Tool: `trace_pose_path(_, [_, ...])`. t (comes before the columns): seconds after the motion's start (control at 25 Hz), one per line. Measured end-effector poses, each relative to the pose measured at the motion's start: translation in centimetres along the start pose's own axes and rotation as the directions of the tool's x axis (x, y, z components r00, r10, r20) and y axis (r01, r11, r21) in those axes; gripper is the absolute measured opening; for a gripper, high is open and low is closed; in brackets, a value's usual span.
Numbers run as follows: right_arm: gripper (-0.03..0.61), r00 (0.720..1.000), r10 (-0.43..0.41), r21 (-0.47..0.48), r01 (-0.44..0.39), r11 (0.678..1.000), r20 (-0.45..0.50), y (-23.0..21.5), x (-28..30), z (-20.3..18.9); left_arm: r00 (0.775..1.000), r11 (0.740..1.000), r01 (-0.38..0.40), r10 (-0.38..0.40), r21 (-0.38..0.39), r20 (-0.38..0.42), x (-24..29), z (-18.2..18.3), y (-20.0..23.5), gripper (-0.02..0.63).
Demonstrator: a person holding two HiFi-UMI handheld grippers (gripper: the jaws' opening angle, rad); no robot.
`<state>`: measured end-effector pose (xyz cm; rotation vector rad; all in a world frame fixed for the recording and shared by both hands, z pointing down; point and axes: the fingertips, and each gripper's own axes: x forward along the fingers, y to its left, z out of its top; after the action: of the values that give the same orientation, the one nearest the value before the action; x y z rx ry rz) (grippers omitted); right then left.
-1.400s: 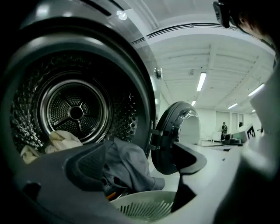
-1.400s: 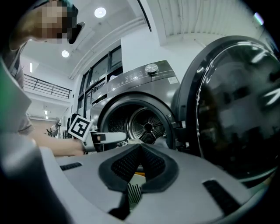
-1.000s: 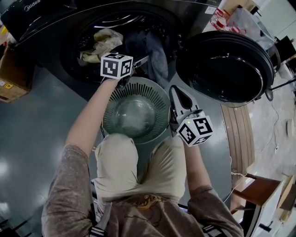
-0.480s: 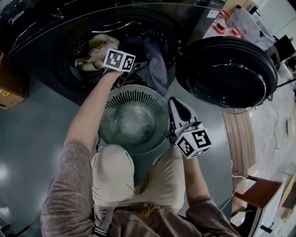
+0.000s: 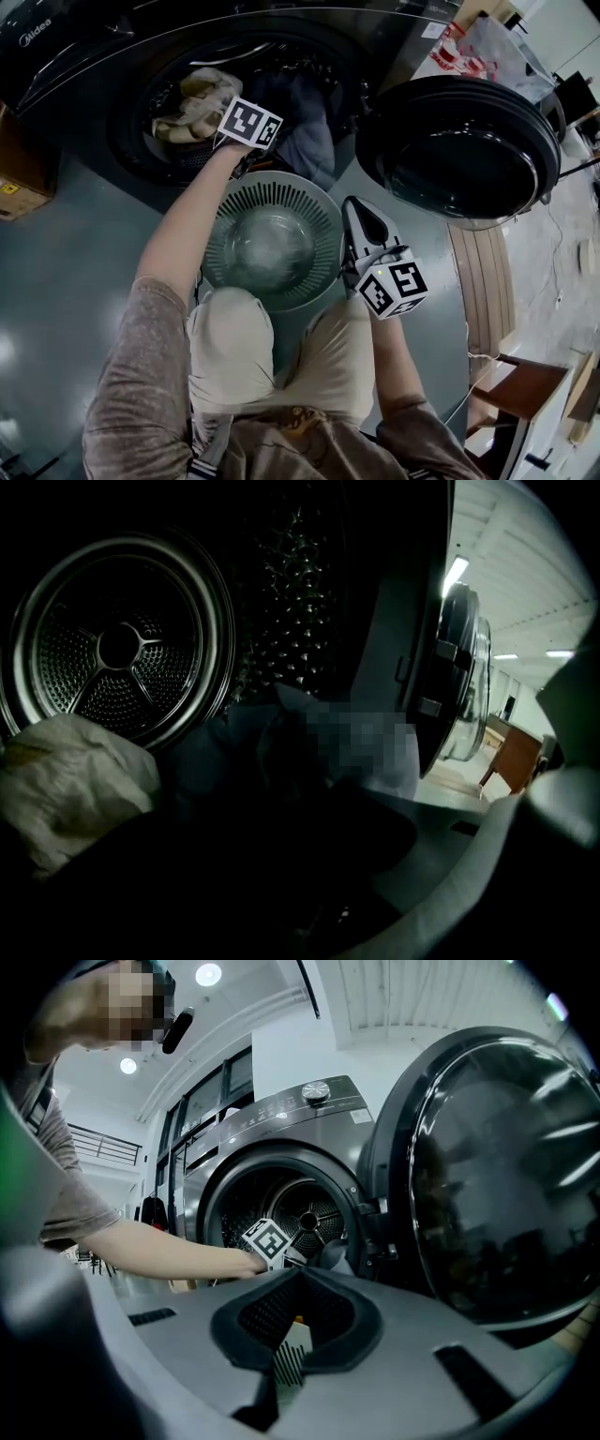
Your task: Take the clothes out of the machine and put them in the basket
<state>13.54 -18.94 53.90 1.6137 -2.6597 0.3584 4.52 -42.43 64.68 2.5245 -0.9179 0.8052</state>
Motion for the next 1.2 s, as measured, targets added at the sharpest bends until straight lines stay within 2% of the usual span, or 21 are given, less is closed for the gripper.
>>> trace_pose_path(0.12, [-0.005, 1.000, -0.014, 0.005, 0.014, 1.000, -0.014, -0.1, -0.4, 0.3, 1.000, 0.999, 0.019, -0.019, -0.048, 0.010, -0.1, 0.3, -0.7, 0.114])
trace_pose_path(0.24, [-0.005, 1.000, -0.020, -0.002, 0.020, 1.000, -0.014, 0.0, -1.0, 0.9, 1.000, 0.998, 0.012, -0.011, -0.056, 0.015, -0.7, 0.6, -0.8, 0.056])
trace_pose_path(0.4, [-0.005, 1.000, -0.030, -0.009, 0.030, 1.000, 0.009, -0.2, -1.4, 1.3, 0.994, 0.997, 0.023, -0.014, -0.080, 0.106, -2.9, 2.2, -1.3, 0.044])
trace_pose_path(0.56, [-0.005, 1.000, -0.016, -0.018, 0.016, 1.000, 0.005, 0.1, -1.4, 0.8, 0.977, 0.994, 0.041, -0.019, -0.104, 0.210, -6.7, 3.7, -2.4, 0.041])
trace_pose_path(0.68, [-0.005, 1.000, 0.002, -0.046, -0.002, 0.999, 0.009, 0.3, -1.3, 1.1, 0.966, 0.995, 0.053, -0.030, -0.080, 0.256, -9.9, 4.3, -4.0, 0.041])
trace_pose_path(0.84, [-0.005, 0.999, 0.003, -0.033, -0.002, 0.999, 0.032, 0.1, -1.4, 1.4, 0.946, 0.995, 0.081, -0.059, -0.056, 0.319, -14.5, 5.1, -6.4, 0.041])
trace_pose_path(1.04, [-0.005, 0.999, 0.012, -0.036, -0.011, 0.999, 0.051, -0.3, -1.1, 2.0, 0.936, 0.997, 0.079, -0.067, -0.023, 0.345, -19.7, 4.7, -9.0, 0.041])
trace_pose_path(1.2, [-0.005, 0.998, 0.019, -0.036, -0.017, 0.999, 0.066, -0.5, -0.6, 2.5, 0.930, 0.994, 0.099, -0.077, -0.043, 0.360, -23.5, 3.1, -11.2, 0.041])
